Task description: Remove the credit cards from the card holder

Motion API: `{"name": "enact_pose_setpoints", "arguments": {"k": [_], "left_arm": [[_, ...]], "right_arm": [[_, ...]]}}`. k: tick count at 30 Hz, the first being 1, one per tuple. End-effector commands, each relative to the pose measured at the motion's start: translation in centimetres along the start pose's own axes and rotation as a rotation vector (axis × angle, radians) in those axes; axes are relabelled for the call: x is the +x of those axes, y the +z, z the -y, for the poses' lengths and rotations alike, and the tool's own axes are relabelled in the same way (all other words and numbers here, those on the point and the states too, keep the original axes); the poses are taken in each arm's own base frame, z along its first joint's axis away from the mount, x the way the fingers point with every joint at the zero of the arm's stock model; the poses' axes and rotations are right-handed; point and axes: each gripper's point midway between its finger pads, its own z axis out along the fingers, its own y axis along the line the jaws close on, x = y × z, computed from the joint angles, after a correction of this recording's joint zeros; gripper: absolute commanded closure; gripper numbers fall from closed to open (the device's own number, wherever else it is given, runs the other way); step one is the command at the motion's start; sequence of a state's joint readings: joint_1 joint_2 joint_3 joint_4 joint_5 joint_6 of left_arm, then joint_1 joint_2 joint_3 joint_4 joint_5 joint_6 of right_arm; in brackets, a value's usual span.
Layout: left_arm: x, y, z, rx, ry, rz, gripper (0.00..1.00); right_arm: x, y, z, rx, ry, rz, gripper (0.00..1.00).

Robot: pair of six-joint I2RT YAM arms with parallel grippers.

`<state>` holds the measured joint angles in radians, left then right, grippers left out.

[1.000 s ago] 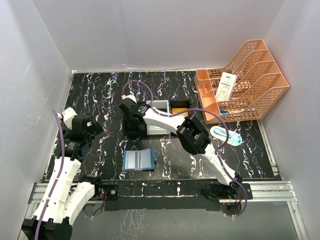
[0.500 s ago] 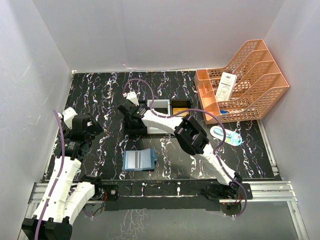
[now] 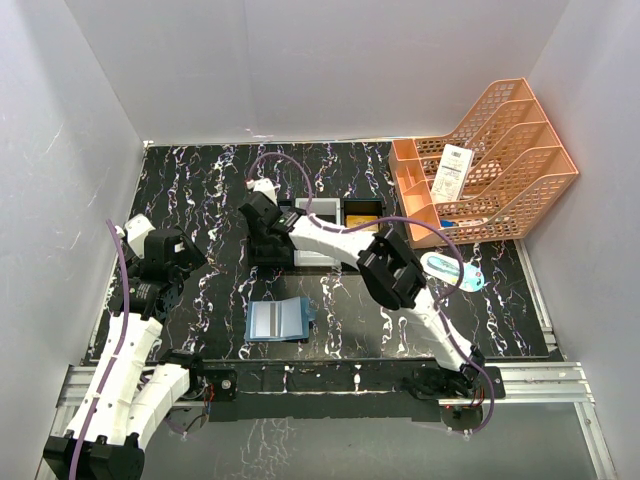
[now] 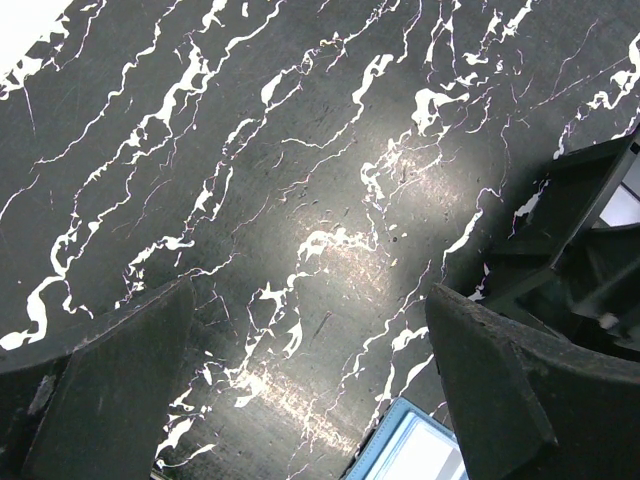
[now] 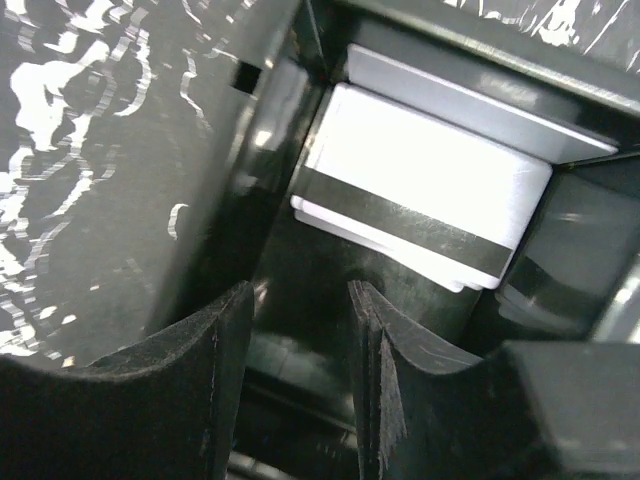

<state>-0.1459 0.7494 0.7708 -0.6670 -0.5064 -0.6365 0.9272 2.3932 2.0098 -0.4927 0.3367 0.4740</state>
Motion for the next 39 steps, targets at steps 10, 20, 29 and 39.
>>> {"name": "enact_pose_setpoints", "arguments": {"k": [10,20,29,39], "left_arm": [[-0.1,-0.1,0.3,0.022,0.003,0.002,0.01],[2.0,0.7,3.6,0.182,0.073,-0.105,0.01],[7.6,-0.5,7.7,0.376,0.019,-0.42,0.03],[11.6,-2.1,8.3,0.433,-0.044,-0.63,0.08]], "right_arm": [[-12.2,-12.9,0.1,-0.091,0.108,0.273,0.59],[-6.7,-19.6,-1.4,-0.406,0.267,0.179,0.57],[4.6,-22.2,-4.4,-0.624,0.364,-0.08,0.58],[9.5,-19.9,-6.0,-0.545,0.349,-0.206,0.6]]}}
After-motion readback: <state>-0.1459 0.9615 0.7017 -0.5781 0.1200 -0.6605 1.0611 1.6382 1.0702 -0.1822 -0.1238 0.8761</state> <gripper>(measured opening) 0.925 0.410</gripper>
